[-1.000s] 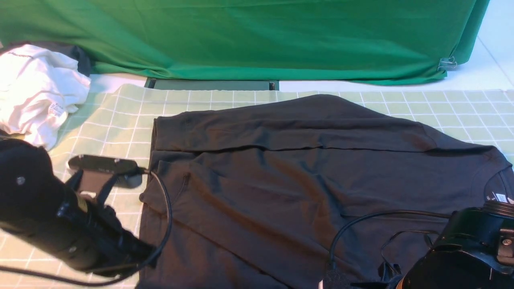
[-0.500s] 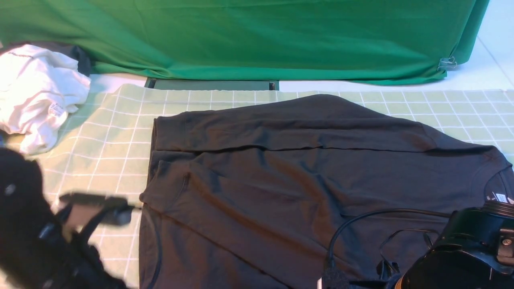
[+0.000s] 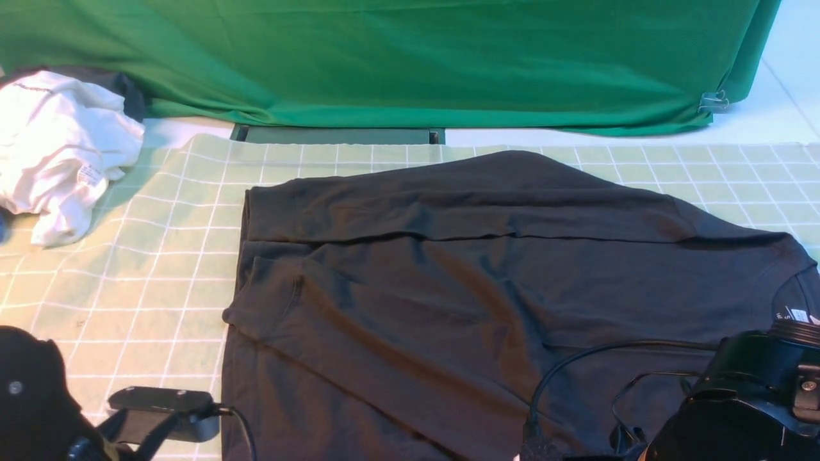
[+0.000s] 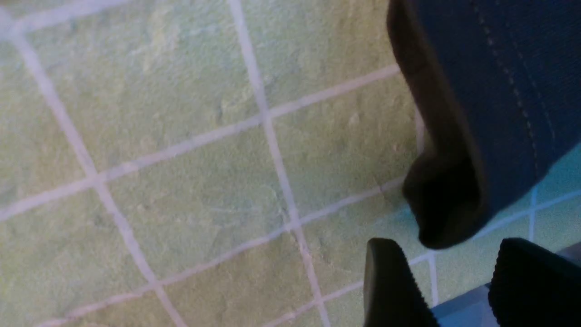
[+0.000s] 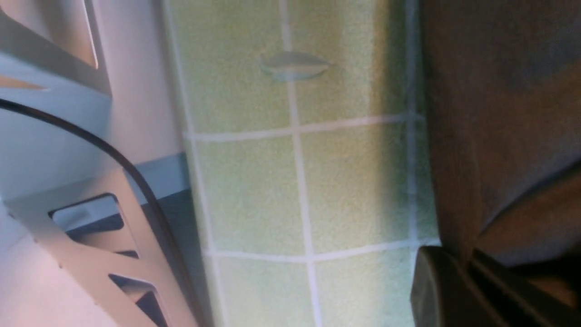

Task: Fold a long-sleeved shirt over a green coffee tablecloth.
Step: 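Grab the top left corner of the dark shirt with the left gripper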

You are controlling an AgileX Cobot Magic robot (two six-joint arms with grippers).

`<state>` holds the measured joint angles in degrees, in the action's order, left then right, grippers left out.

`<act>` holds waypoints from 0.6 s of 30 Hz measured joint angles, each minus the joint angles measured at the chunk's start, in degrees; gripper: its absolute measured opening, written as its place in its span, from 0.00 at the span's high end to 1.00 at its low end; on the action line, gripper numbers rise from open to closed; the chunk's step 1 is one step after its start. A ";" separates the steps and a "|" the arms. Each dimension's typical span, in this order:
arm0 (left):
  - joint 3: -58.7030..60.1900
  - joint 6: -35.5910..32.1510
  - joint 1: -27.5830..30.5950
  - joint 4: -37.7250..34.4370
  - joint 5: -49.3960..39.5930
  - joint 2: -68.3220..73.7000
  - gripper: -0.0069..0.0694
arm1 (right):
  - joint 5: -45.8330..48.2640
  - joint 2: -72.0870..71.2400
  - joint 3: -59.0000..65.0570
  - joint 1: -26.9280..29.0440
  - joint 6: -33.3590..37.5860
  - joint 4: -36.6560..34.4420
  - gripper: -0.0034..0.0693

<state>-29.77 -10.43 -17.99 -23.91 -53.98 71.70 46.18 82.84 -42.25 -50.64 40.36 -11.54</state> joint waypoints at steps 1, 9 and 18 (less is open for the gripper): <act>0.00 -0.12 -0.34 0.00 0.78 0.39 0.56 | 0.06 0.00 0.00 0.00 0.00 0.00 0.90; 0.00 -0.16 -2.86 -0.34 5.83 3.30 0.63 | 0.92 0.00 0.00 0.00 0.00 0.00 0.90; -0.11 -2.06 -4.17 -0.85 -0.52 5.15 0.95 | 0.79 0.00 0.00 0.00 0.00 0.00 0.90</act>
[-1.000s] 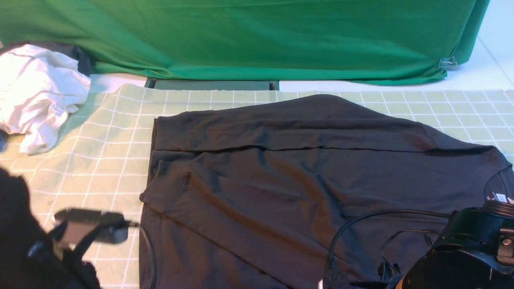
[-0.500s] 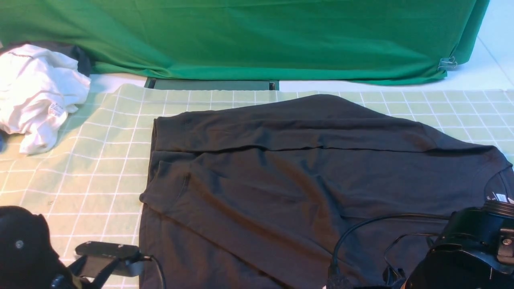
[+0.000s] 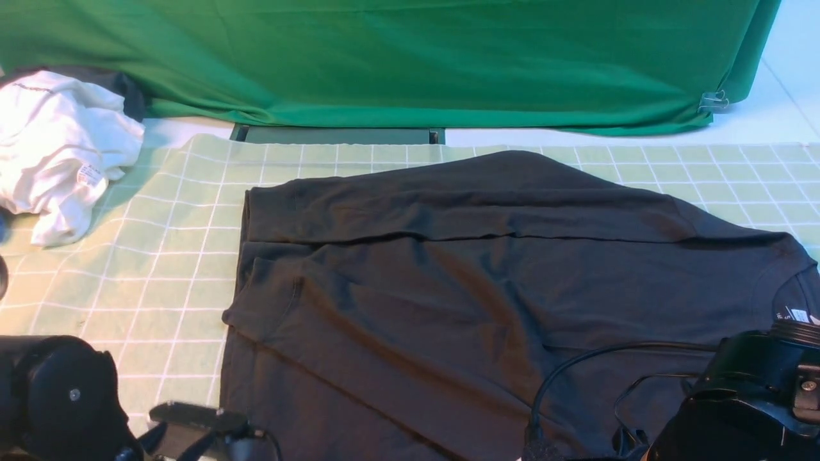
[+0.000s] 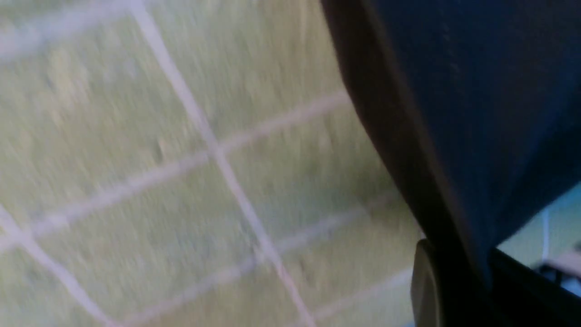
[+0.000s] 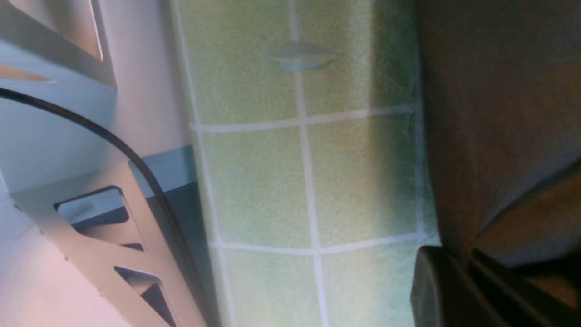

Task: Fold a long-sleeved shirt over a green coffee tablecloth.
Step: 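Grab the top left corner of the dark shirt with the left gripper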

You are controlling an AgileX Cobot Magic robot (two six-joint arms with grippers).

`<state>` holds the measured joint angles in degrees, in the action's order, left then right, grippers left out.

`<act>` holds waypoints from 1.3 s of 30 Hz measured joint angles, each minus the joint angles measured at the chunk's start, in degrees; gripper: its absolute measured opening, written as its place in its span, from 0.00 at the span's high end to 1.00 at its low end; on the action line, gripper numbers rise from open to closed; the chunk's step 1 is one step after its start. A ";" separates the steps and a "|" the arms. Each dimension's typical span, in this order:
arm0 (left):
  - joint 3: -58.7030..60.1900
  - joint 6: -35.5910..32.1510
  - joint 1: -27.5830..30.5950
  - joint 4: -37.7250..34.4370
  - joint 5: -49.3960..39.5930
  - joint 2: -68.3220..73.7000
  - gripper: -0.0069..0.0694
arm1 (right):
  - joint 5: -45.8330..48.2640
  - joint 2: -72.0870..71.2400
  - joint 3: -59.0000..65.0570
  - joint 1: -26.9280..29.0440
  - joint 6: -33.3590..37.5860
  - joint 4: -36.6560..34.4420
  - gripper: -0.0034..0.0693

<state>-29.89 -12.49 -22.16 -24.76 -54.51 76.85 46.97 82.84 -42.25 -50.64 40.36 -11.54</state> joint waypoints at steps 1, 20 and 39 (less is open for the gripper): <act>0.01 0.00 0.00 0.07 -1.41 0.00 0.95 | 0.00 0.00 0.00 0.00 0.00 0.00 0.90; -9.98 2.42 -0.02 7.10 -11.80 -3.25 0.51 | 5.12 -3.30 -3.11 0.00 -6.00 0.86 0.54; -47.67 12.49 5.31 18.51 11.07 21.68 0.95 | -7.87 -1.63 -7.61 17.55 -25.25 2.59 0.94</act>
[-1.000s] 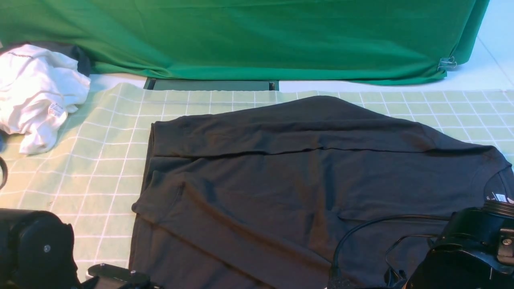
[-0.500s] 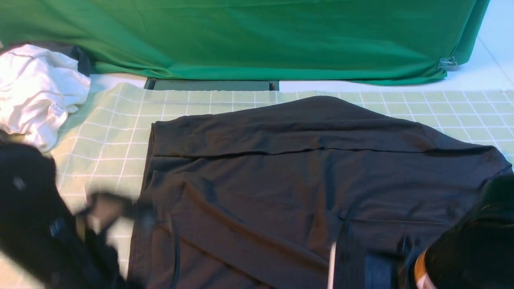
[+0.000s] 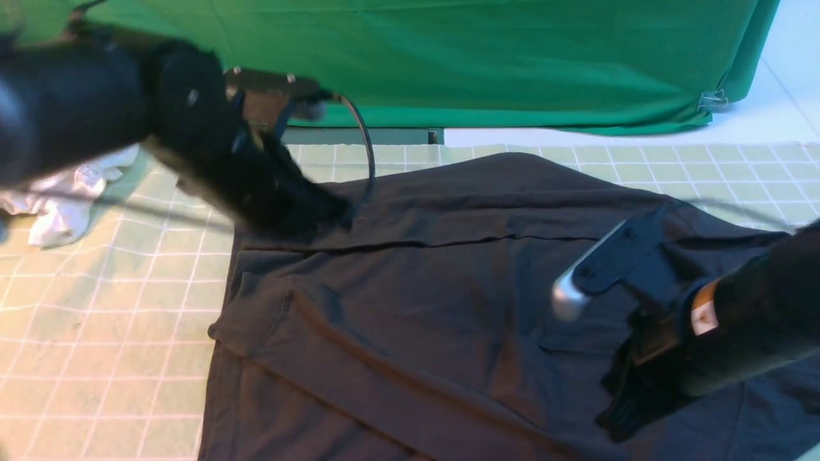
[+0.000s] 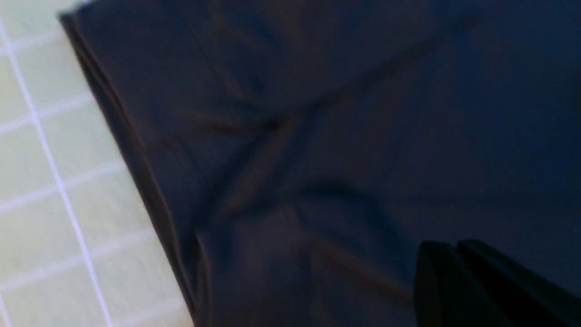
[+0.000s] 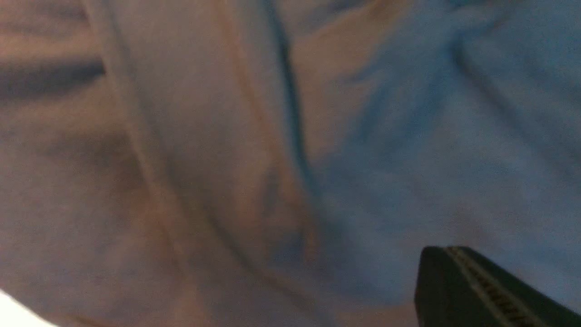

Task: Fold a long-sleeved shirt over a green coffee tablecloth.
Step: 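Grab the top left corner of the dark shirt with the left gripper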

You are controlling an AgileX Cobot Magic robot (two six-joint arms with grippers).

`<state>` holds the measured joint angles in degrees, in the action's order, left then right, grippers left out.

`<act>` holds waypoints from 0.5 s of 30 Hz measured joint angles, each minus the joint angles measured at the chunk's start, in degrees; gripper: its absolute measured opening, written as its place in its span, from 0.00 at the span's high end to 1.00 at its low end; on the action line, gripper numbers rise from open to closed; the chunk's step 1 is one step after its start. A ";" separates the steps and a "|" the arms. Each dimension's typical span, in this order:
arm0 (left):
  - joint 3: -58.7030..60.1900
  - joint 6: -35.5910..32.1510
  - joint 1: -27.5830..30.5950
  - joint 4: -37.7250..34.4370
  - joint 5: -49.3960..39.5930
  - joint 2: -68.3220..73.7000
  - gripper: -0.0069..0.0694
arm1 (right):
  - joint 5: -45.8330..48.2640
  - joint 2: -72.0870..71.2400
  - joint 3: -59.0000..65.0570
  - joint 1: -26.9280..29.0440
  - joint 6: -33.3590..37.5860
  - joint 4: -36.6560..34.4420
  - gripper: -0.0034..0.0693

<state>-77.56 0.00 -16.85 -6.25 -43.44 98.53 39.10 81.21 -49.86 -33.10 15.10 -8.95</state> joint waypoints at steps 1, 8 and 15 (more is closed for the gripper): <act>-1.34 0.00 0.92 -0.60 -0.19 1.15 0.95 | -0.28 0.73 0.42 -0.24 0.14 -0.58 0.94; -12.54 -2.95 9.88 -7.25 -2.44 12.10 0.89 | -8.91 3.87 8.96 -3.35 -1.50 -2.51 0.93; -13.16 -4.06 11.06 -4.46 0.13 17.79 0.59 | -11.62 5.25 12.40 -3.35 -3.20 -2.51 0.91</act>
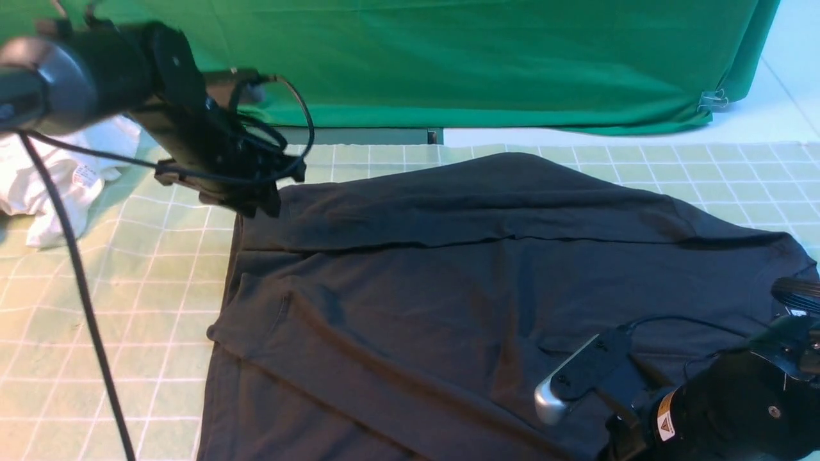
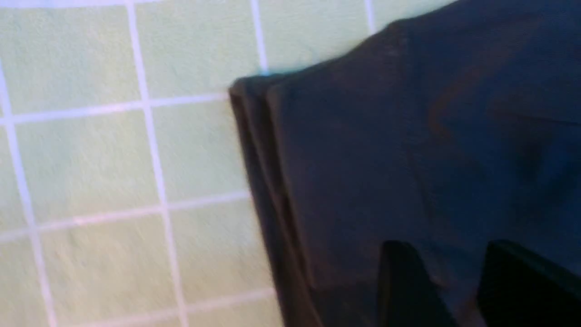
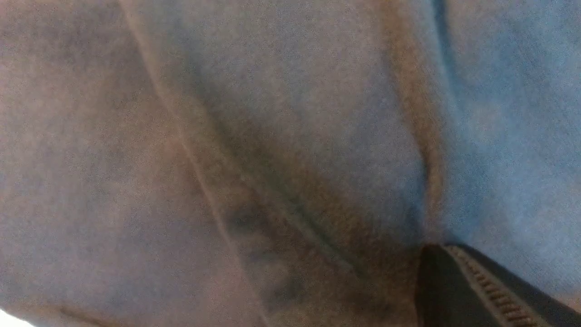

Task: Fold a long-sleeved shirt over a green coffee tablecloth.
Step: 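Grab the top left corner of the dark shirt with the left gripper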

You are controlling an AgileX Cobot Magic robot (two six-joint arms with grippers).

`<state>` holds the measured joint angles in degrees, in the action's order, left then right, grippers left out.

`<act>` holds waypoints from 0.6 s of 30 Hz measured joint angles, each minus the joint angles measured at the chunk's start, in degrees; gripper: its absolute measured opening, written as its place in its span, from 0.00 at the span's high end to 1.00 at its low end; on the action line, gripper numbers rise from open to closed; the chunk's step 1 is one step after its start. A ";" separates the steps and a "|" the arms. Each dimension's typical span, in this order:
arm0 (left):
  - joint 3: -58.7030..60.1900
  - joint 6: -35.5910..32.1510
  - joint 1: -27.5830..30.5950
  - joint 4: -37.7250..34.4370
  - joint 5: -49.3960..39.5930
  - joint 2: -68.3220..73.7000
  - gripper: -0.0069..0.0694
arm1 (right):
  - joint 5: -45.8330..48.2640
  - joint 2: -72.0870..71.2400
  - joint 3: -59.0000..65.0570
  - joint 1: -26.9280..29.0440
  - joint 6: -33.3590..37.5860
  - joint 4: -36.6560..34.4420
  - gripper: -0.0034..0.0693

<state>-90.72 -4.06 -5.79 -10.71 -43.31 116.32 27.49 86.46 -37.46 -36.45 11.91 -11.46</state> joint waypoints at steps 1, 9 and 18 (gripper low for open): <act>0.00 0.49 0.00 0.77 1.26 0.47 0.55 | 0.00 0.00 0.05 0.00 0.00 0.00 0.90; -0.91 7.22 0.05 5.86 5.67 2.01 0.30 | -0.20 0.00 0.05 0.00 0.00 0.00 0.86; -2.47 7.81 0.05 6.38 8.21 7.54 0.47 | -1.21 0.00 0.05 0.00 0.00 0.00 0.84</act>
<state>-93.19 3.75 -5.74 -4.33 -35.10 123.86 26.28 86.46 -37.41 -36.45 11.91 -11.46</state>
